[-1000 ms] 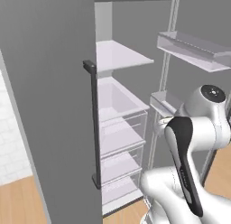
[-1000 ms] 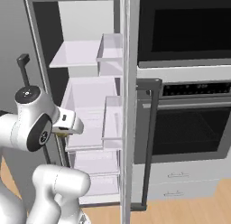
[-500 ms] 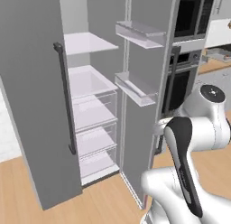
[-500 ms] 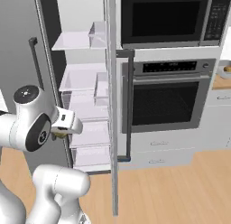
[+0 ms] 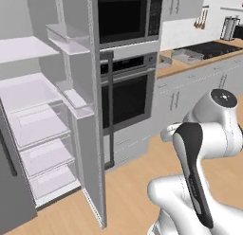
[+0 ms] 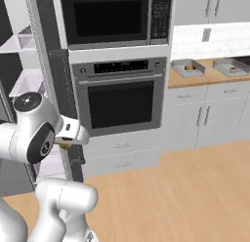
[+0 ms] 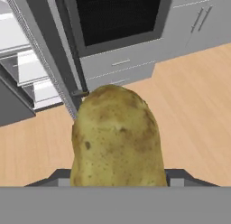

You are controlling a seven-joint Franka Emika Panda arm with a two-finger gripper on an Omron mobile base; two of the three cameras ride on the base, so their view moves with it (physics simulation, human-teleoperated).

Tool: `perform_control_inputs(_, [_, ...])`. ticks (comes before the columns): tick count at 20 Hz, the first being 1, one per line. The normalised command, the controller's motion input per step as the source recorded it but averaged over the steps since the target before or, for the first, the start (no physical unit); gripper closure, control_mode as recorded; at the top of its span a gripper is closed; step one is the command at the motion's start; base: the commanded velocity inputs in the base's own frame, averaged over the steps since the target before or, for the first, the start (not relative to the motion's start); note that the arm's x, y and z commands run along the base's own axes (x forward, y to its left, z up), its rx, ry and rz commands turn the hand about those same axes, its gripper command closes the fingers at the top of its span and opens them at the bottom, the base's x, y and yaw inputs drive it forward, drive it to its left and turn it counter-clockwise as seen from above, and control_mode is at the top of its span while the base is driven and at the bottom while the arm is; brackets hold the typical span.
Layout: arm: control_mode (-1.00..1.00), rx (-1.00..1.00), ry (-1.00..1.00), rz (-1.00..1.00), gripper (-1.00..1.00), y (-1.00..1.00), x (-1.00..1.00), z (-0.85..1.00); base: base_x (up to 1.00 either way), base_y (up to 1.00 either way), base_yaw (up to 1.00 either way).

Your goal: Place one potato and one chicken drumstick in each tupperware on the nearby counter, to pack two identical lunches.

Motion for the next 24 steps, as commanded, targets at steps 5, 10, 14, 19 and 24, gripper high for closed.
perform_control_inputs(5, [1.00,0.00,0.00,0.00,1.00,0.00,0.00,0.00,0.90,-1.00,-0.09])
perform_control_inputs(10, [1.00,0.00,0.00,0.00,1.00,0.00,0.00,0.00,1.00,-0.94,0.00])
perform_control_inputs(14, [1.00,0.00,0.00,0.00,1.00,0.00,0.00,0.00,1.00,-0.74,0.00])
perform_control_inputs(19, [1.00,0.00,0.00,0.00,1.00,0.00,0.00,0.00,1.00,-0.71,0.00])
perform_control_inputs(24, [1.00,0.00,0.00,0.00,1.00,0.00,0.00,0.00,1.00,-0.70,0.00])
